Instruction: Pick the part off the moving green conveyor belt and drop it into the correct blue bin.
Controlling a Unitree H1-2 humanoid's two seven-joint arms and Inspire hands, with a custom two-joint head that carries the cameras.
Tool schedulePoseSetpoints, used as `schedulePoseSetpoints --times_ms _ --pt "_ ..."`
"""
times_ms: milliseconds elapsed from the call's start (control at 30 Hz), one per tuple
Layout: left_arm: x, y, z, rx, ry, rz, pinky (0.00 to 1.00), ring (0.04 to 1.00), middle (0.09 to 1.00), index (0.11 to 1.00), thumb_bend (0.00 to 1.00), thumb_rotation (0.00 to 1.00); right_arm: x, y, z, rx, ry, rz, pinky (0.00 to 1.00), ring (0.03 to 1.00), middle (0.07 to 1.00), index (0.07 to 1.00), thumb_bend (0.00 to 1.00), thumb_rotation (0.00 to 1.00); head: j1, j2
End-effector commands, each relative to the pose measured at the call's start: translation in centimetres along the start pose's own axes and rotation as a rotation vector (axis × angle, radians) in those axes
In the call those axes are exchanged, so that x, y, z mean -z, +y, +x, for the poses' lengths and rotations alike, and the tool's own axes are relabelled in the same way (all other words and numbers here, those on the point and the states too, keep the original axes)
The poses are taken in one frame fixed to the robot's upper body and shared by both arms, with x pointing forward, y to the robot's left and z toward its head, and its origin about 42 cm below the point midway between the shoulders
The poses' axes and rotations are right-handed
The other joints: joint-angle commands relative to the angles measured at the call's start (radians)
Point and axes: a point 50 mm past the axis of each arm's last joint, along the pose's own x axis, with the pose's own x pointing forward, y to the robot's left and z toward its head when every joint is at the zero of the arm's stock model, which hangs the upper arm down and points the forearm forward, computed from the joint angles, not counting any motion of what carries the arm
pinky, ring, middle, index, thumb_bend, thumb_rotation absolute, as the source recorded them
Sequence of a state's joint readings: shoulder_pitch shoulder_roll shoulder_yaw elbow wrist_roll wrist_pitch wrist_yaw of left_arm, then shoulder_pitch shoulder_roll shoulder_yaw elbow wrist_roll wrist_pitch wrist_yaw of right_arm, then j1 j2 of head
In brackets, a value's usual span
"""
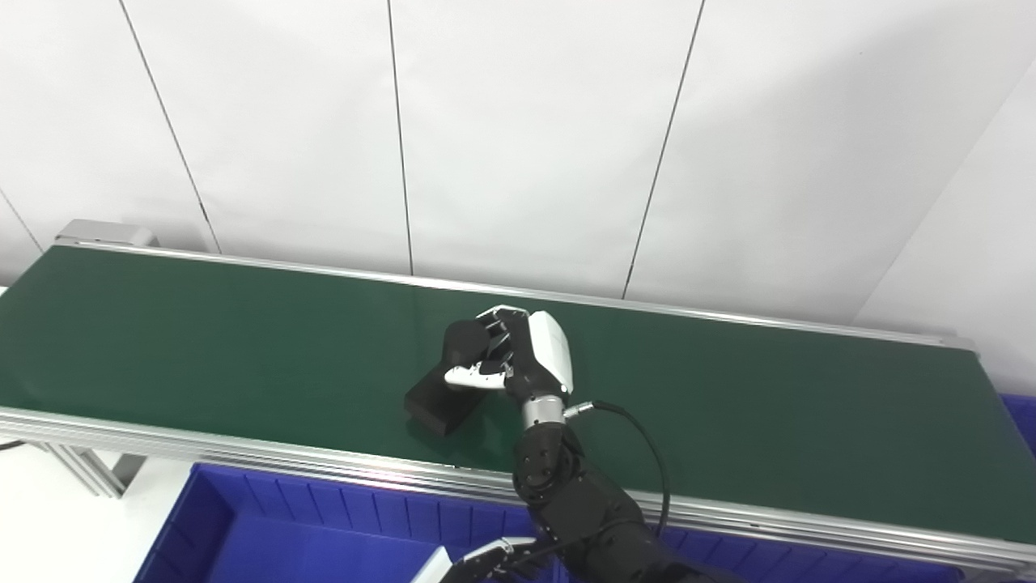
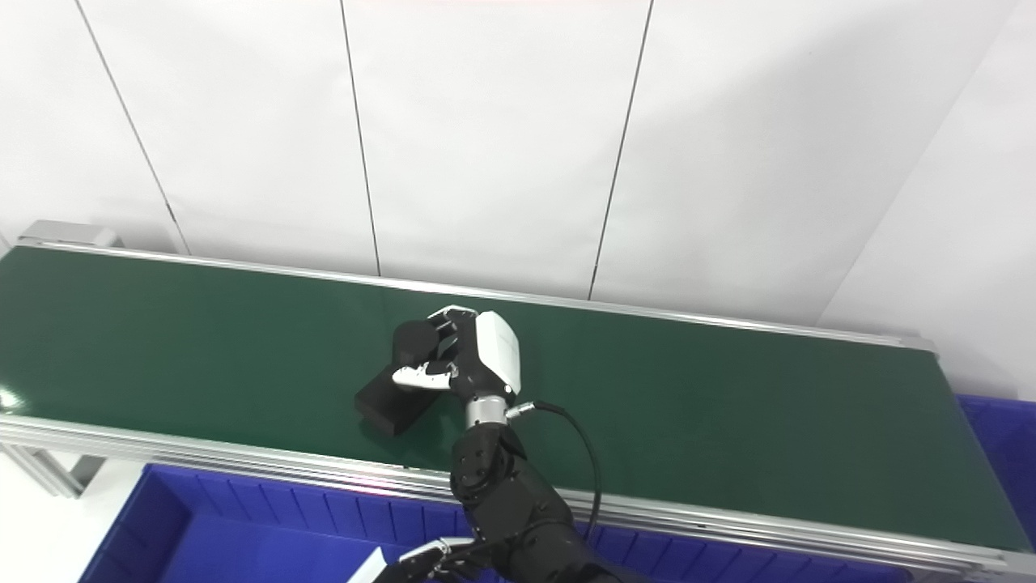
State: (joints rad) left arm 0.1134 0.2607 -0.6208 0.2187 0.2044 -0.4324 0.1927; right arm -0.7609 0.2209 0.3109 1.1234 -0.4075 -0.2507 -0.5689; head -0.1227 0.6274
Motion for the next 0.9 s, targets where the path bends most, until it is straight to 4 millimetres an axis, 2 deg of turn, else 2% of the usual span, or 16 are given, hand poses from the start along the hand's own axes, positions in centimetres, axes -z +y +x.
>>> schedulePoseSetpoints --times_ms 0,67,133,333,400,467,500,567,600,700,733,767,800,867 --pt "-0.6 0.8 0.6 -0.022 -0.053 -0.021 0.66 0.714 0.758 0.778 0.96 0.66 -2.5 -1.6 0.7 0.078 -0.129 0.082 0.3 0.425 0.519 0.476 0.51 0.0 -0.005 0.003" --pt "-0.4 1.2 0.5 -0.031 -0.044 -0.035 0.67 0.716 0.756 0.776 0.97 0.66 -2.7 -3.1 -0.3 0.124 -0.152 0.104 0.32 0.446 0.539 0.464 0.51 0.0 -0.014 0.009" --pt "-0.4 1.5 0.4 -0.043 -0.041 -0.038 0.67 0.718 0.756 0.774 0.97 0.67 -3.0 -4.6 -1.4 0.167 -0.177 0.135 0.26 0.447 0.549 0.457 0.51 0.0 -0.021 0.018" --pt "-0.4 2.6 0.2 -0.07 -0.039 -0.057 0.68 0.733 0.771 0.784 0.95 0.68 -3.1 -9.1 -5.2 0.25 -0.221 0.189 0.36 0.41 0.558 0.458 0.51 0.0 -0.029 0.046" --pt "-0.4 2.9 0.1 -0.082 -0.039 -0.065 0.67 0.738 0.777 0.787 0.95 0.67 -2.9 -10.3 -6.7 0.277 -0.223 0.187 0.33 0.441 0.55 0.448 0.51 0.0 -0.03 0.056" --pt "-0.4 3.1 0.0 -0.095 -0.039 -0.07 0.67 0.739 0.78 0.787 0.94 0.67 -2.5 -11.4 -8.1 0.303 -0.217 0.198 0.26 0.445 0.548 0.444 0.51 0.0 -0.029 0.068" --pt "-0.5 3.2 0.0 -0.1 -0.038 -0.072 0.67 0.741 0.783 0.788 0.94 0.67 -2.4 -11.7 -8.6 0.313 -0.212 0.205 0.29 0.449 0.549 0.443 0.51 0.0 -0.029 0.068" --pt "-0.5 3.3 -0.2 -0.112 -0.039 -0.074 0.67 0.741 0.784 0.789 0.93 0.67 -2.0 -12.8 -10.0 0.333 -0.198 0.201 0.29 0.45 0.55 0.442 0.51 0.0 -0.029 0.083" --pt "-0.6 3.4 -0.3 -0.121 -0.039 -0.085 0.68 0.749 0.785 0.789 0.92 0.65 -1.5 -13.4 -11.0 0.339 -0.192 0.198 0.33 0.438 0.551 0.444 0.51 0.0 -0.028 0.098" --pt "-0.9 3.6 -0.4 -0.139 -0.045 -0.099 0.7 0.755 0.785 0.792 0.91 0.64 -0.2 -14.6 -13.6 0.346 -0.161 0.183 0.37 0.427 0.554 0.45 0.51 0.0 -0.03 0.117" --pt "-1.0 3.7 -0.4 -0.141 -0.051 -0.096 0.7 0.756 0.785 0.793 0.91 0.64 0.4 -15.0 -14.6 0.347 -0.145 0.181 0.37 0.425 0.554 0.452 0.51 0.0 -0.031 0.138" --pt "-1.1 3.8 -0.4 -0.142 -0.055 -0.094 0.7 0.756 0.787 0.796 0.9 0.65 0.7 -15.2 -15.4 0.346 -0.135 0.181 0.39 0.438 0.554 0.451 0.51 0.0 -0.031 0.138" --pt "-1.3 3.9 -0.4 -0.142 -0.06 -0.098 0.7 0.757 0.788 0.797 0.9 0.65 1.4 -15.6 -16.4 0.339 -0.115 0.174 0.41 0.444 0.553 0.451 0.51 0.0 -0.022 0.158" --pt "-1.5 4.1 -0.4 -0.144 -0.068 -0.1 0.7 0.762 0.797 0.806 0.89 0.66 2.5 -16.2 -18.4 0.317 -0.07 0.161 0.45 0.477 0.535 0.442 0.51 0.0 -0.011 0.17"
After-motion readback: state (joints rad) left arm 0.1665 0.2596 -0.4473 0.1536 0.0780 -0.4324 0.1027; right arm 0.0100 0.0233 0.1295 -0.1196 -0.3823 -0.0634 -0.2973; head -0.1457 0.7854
